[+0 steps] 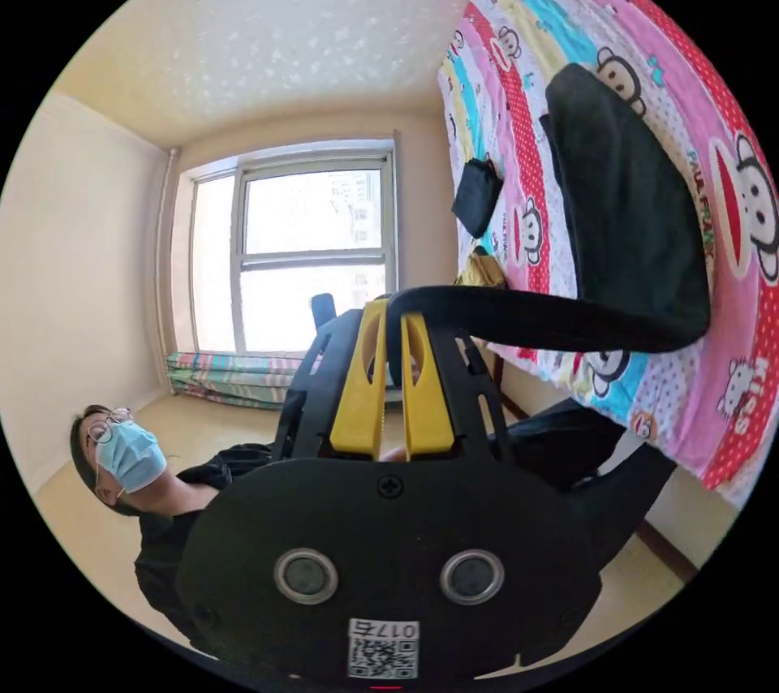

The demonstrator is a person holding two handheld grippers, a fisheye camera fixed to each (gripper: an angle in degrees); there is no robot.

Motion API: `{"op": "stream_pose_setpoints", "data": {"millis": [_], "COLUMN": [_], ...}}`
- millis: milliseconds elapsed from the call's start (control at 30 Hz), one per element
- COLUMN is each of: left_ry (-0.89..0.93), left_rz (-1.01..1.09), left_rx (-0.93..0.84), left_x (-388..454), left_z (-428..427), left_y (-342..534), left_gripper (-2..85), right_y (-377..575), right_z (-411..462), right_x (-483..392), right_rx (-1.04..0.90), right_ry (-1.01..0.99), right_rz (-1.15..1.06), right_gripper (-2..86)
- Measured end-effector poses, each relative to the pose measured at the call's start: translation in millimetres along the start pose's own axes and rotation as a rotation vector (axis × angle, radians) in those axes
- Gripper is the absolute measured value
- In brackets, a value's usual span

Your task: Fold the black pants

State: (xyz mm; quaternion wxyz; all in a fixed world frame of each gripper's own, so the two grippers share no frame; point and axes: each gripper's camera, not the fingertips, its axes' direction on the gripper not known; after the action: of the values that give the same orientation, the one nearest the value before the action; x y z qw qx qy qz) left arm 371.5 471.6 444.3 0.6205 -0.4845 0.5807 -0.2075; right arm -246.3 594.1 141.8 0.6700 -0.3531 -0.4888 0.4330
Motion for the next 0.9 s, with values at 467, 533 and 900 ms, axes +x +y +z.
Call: {"op": "stream_pose_setpoints", "data": {"millis": [467,533,900], "left_ry": [0.264,0.243,-0.027], "left_rz": [-0.183,-0.195,0.141], "left_rx": [0.406,0.293,0.162], "left_x": [-246,-267,-230], "left_z": [108,149,224], "left_y": [-100,-63,-124], "left_gripper": [9.9,9.5,11.1], "right_y": [-199,-170,-150], "right_z": [37,35,25], "right_x": [223,244,264], "right_rx": [0.21,0.215,0.312], "right_ry": [-0.295,-0.21,0.419], "right_rz": [-0.128,-0.128,-0.229], "right_gripper": [14.9,14.6,17.7]}}
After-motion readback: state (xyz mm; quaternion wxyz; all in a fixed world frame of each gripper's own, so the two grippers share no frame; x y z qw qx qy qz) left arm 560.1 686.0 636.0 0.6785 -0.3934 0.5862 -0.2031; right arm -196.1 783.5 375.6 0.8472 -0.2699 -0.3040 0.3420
